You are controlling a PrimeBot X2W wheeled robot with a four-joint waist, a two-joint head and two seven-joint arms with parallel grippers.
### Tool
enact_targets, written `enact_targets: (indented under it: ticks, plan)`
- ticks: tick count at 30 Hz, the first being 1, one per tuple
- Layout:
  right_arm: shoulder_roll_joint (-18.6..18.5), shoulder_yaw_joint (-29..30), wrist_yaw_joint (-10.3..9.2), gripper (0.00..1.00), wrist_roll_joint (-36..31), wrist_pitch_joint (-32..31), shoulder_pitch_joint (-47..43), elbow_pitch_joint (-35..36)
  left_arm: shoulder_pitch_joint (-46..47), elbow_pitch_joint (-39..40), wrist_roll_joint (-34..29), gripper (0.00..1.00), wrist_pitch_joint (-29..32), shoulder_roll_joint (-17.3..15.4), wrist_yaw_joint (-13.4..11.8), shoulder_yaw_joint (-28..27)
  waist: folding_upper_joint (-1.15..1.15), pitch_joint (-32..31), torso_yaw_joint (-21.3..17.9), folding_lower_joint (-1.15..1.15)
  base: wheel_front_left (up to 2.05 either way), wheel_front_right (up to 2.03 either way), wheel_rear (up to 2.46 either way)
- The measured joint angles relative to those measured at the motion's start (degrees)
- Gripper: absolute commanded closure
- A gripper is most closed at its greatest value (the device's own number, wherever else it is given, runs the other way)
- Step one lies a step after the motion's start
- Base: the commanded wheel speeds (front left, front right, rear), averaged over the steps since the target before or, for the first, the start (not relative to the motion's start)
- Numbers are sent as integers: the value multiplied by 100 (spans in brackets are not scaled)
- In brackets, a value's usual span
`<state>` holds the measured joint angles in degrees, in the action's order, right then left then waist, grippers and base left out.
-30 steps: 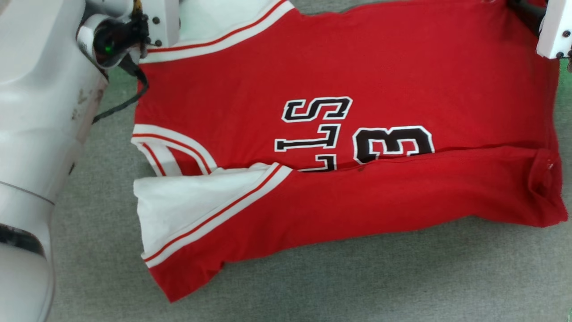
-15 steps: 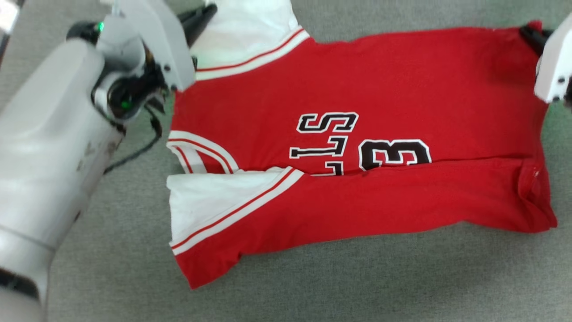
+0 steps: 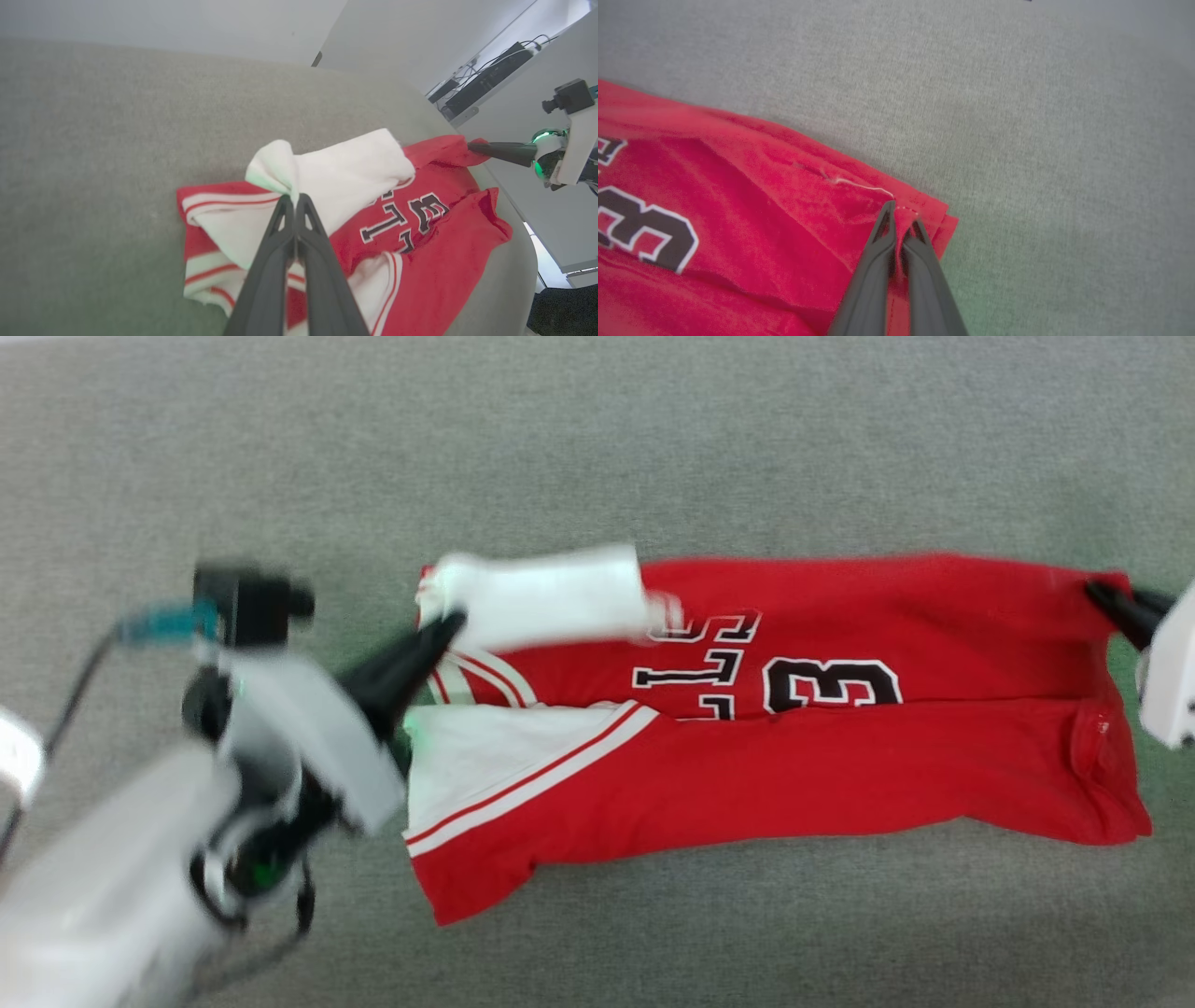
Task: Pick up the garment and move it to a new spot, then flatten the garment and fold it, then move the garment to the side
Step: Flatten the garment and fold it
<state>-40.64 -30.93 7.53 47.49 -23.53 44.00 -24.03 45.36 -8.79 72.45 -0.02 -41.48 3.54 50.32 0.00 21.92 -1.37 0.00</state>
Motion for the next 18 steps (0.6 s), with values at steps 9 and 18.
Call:
enact_targets:
  ticks: [9,18]
  plan:
    - [-115,985,0,100,-122,-191,-1524,994,-1452,1435,89,100,-811,-523,-837,-34,0,-52,166,0,0,0,0]
    - [521,1623,-1,100,-620,-505,-1909,1205,-1443,943,-92,100,-973,-183,-975,37,0,-1,118,0,0,0,0]
